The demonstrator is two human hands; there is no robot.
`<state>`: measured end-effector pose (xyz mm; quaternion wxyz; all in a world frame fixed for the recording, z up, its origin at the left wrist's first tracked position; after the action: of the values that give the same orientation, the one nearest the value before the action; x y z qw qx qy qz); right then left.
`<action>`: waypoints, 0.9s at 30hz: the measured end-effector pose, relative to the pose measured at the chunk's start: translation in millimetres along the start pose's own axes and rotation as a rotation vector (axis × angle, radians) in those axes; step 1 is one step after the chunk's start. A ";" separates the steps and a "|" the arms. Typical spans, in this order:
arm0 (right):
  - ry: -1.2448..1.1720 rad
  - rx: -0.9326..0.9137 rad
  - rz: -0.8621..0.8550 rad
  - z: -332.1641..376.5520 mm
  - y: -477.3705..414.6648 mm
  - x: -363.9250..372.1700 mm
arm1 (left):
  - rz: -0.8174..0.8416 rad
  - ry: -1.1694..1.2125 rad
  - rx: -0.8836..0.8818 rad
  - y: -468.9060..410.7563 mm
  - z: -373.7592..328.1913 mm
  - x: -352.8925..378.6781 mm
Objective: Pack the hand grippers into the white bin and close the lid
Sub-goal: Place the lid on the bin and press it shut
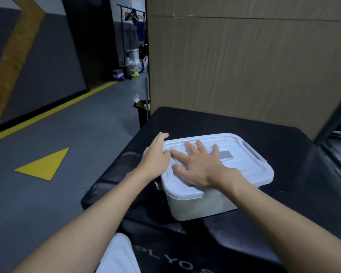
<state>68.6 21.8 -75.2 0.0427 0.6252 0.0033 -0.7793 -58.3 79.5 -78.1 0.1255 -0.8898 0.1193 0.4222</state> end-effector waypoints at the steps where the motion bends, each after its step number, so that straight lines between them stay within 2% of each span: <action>1: 0.008 0.004 0.004 0.5 -0.8 0.1 | -0.038 0.037 -0.086 4.5 8.2 -4.6; 3: 0.013 0.012 0.011 1.5 -1.7 1.0 | 0.021 0.096 -0.329 16.6 29.8 -8.4; 5: 0.018 0.020 0.032 2.5 -2.3 1.4 | 0.204 0.206 -0.424 29.1 36.8 -5.0; 7: 0.018 0.026 0.039 4.0 -1.9 1.6 | 0.291 0.278 -0.396 35.5 33.6 -4.7; 14: 0.032 0.049 0.050 6.8 1.0 3.8 | 0.240 0.182 -0.324 34.4 18.2 -13.7; 21: 0.033 0.049 0.039 6.3 -0.8 6.1 | 0.323 0.085 -0.233 37.6 5.7 -10.6; 27: 0.035 0.046 0.035 5.3 -2.1 7.3 | 0.225 -0.135 -0.281 29.8 1.9 -8.0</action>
<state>61.7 23.1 -81.2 0.0418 0.6395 -0.0249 -0.7673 -74.1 53.0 -76.7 -0.0403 -0.8493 0.1494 0.5047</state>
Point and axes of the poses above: each hand's wrist, its own y-axis away from the middle knuckle, its own x-axis out of the palm, z = x × y, the point moved 6 cm from there along -y, towards the middle knuckle, and after that the axes turned 13 degrees about -y, right-handed, at the moved point
